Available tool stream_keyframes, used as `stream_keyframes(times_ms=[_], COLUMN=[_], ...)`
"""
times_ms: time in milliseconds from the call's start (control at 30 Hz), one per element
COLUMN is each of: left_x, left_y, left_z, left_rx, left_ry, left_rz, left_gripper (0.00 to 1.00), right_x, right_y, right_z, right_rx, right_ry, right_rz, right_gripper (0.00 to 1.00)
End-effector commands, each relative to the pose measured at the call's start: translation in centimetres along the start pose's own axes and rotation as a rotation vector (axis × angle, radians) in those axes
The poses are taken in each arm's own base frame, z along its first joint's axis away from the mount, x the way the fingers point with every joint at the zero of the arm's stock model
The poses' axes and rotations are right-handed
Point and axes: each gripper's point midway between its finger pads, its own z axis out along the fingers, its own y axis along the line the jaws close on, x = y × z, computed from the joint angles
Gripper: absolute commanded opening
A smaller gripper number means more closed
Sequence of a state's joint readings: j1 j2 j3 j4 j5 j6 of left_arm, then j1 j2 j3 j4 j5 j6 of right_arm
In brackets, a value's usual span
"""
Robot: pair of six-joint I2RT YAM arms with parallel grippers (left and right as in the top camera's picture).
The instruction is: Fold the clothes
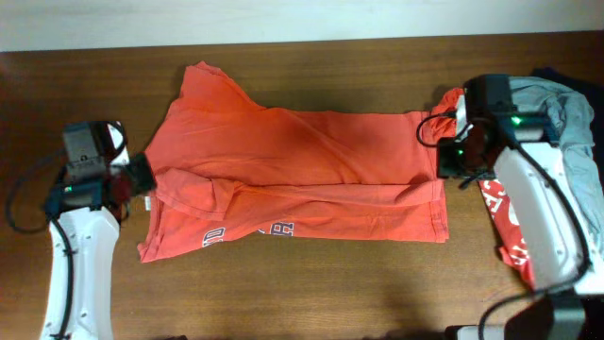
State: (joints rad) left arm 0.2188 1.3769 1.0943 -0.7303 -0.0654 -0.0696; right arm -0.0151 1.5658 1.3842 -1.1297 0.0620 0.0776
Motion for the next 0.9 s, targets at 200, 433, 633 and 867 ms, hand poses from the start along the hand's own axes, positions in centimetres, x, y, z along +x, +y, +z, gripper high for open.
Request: stream_keyframes(times_ms=[200,433,633,867], left_x=[-8.2,-10.9,-10.3,-9.5], left_y=[-5.0,-7.2,-8.9,-9.0], left_z=[5.6,12.8,16.6,20.3], left_rx=[0.246,0.358,0.459,0.455], left_ry=[0.038,0.137,0.13,0.125], left_rz=[0.217,0.331,0.422,0.427], left_gripper=[0.64,0.66,0.62,0.63], right_x=[0.2,0.2,0.2,0.3], right_y=[0.2,0.2,0.3,0.4], right_z=[-1.8,-1.8,-1.8,-1.8], right_rx=[-0.017,-0.017,-0.021,-0.03], right_ry=[-0.032,-0.032,-0.032,-0.031], right_rz=[-0.026,-0.026,-0.026,-0.025], right_gripper=[0.52,0.52,0.53,0.52])
